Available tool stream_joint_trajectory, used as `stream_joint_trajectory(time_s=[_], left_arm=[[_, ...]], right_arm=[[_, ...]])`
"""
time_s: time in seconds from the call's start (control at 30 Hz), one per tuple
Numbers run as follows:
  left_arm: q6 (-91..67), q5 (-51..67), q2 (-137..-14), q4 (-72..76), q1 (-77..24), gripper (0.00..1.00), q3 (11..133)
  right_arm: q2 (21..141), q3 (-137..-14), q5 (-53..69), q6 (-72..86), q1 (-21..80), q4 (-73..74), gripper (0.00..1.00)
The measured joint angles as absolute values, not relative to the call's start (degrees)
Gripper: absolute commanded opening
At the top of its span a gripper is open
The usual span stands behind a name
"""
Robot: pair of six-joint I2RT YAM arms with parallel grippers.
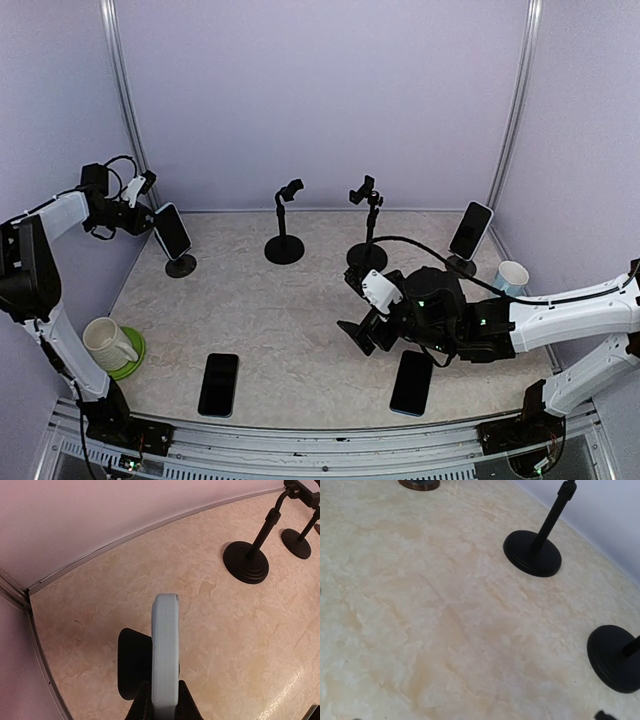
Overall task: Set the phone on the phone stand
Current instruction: Install the phone onto the phone stand.
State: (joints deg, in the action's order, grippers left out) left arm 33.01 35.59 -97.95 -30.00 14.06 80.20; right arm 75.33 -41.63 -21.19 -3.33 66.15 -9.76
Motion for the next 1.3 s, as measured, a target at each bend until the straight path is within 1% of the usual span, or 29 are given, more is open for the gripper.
stream_joint_trajectory(time_s=[0.73, 0.97, 1.23, 1.3], left_arm=[[32.49, 33.89, -98.65, -29.50, 13.74, 0.16, 81.06], [32.21, 32.56, -98.65, -29.04, 13.74, 0.17, 81.06], [31.59, 32.12, -98.65, -28.88, 13.72, 0.15, 81.06], [31.44, 32.12, -98.65, -28.88, 13.72, 0.13, 81.06]], right_arm=[[75.90, -41.63, -21.08, -3.33, 66.13, -9.78, 1.00], [75.90, -41.63, -20.78, -3.33, 66.13, -9.78, 1.00], [75.90, -41.63, -20.75, -3.33, 66.13, -9.78, 1.00], [75.90, -41.63, -20.73, -3.33, 66.13, -9.78, 1.00]])
